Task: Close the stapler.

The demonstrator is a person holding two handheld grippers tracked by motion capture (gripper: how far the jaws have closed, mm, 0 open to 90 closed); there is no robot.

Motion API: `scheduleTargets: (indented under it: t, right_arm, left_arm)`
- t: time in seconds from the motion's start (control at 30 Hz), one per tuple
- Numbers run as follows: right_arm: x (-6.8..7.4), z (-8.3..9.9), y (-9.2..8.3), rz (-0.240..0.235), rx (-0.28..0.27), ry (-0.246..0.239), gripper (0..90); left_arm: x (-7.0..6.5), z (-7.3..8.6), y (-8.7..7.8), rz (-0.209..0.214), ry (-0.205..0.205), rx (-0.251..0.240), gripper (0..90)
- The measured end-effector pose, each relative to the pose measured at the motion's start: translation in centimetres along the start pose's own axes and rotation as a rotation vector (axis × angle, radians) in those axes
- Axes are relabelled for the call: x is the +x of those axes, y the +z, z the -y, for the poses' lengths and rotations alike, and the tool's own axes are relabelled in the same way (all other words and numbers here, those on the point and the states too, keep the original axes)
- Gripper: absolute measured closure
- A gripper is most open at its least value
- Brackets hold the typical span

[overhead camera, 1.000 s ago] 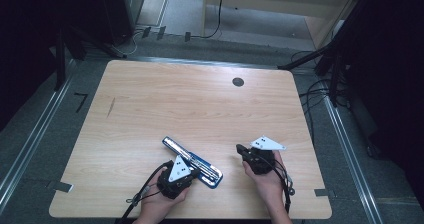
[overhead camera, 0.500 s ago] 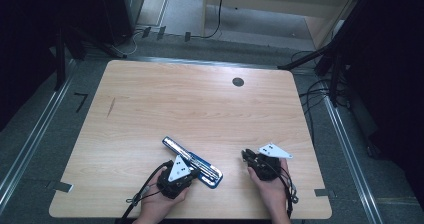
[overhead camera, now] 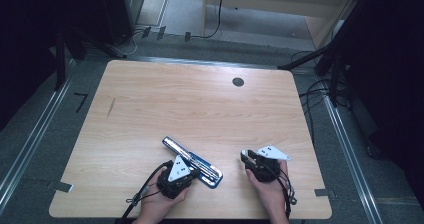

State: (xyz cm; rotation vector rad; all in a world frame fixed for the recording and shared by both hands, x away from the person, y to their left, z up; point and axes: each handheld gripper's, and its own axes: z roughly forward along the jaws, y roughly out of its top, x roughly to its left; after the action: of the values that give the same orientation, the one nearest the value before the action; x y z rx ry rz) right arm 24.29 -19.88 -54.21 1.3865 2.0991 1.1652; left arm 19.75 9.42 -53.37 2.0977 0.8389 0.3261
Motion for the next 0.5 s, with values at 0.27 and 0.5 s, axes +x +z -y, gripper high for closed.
scheduleTargets:
  t: [0.27, 0.5]
  right_arm:
    - [0.18, 0.15, 0.3, 0.016, 0.021, -0.026, 68.1]
    - [0.12, 0.41, 0.43, 0.014, 0.034, -0.034, 74.2]
  left_arm:
    - [0.0, 0.0, 0.01, 0.001, -0.004, -0.001, 90.0]
    - [-0.01, 0.01, 0.0, 0.001, -0.003, 0.0, 90.0]
